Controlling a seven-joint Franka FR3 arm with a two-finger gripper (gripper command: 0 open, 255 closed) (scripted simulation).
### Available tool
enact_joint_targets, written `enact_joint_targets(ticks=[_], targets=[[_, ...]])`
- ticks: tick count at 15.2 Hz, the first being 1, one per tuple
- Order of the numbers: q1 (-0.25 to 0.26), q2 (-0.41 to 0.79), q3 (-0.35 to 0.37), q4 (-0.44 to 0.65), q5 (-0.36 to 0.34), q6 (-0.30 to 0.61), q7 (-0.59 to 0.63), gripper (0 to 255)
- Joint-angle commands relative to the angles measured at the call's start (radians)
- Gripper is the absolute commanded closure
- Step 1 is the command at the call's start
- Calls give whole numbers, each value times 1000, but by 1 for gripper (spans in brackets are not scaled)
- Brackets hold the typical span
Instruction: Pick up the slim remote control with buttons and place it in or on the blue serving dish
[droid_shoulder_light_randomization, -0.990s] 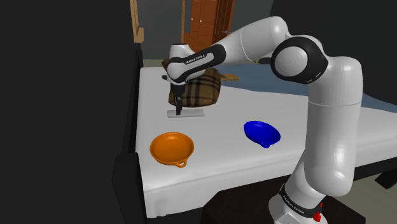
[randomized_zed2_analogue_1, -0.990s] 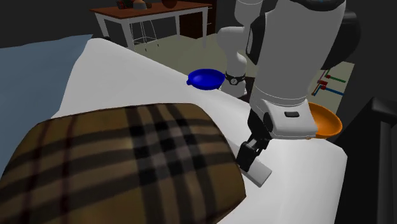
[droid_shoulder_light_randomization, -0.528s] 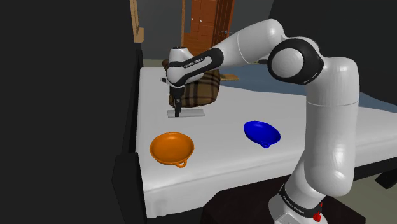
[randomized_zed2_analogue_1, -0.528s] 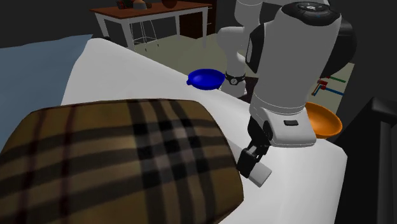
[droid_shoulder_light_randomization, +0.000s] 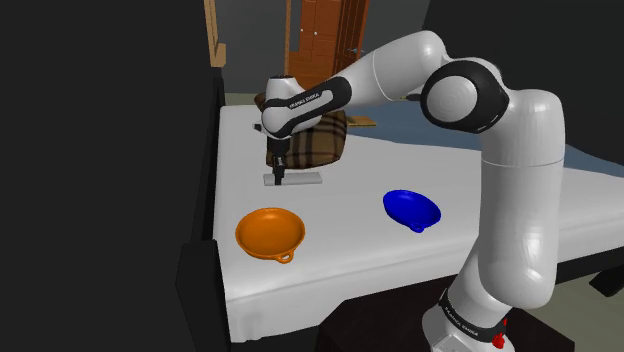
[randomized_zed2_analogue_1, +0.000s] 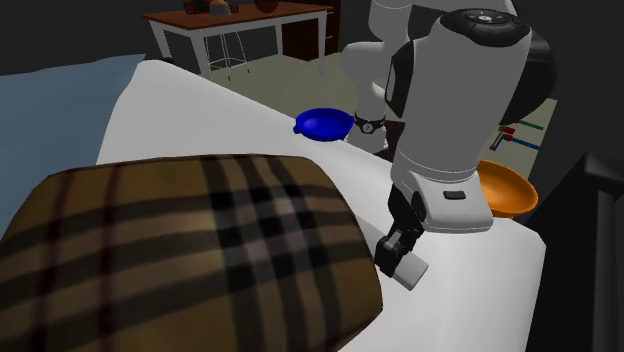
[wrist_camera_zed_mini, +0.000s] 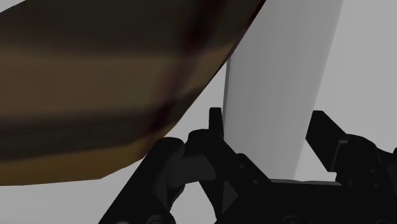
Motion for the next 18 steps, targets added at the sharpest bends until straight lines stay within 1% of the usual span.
enact_joint_targets(ticks=[1,5,6,18], targets=[[0,7,-1,-9,0,-3,2,255],[4,5,0,-5,-1,-8,7,255],[-5,4,-3,-5,0,-9,-5,255],[-4,-55,-3,75,-2,-148,-3,255]])
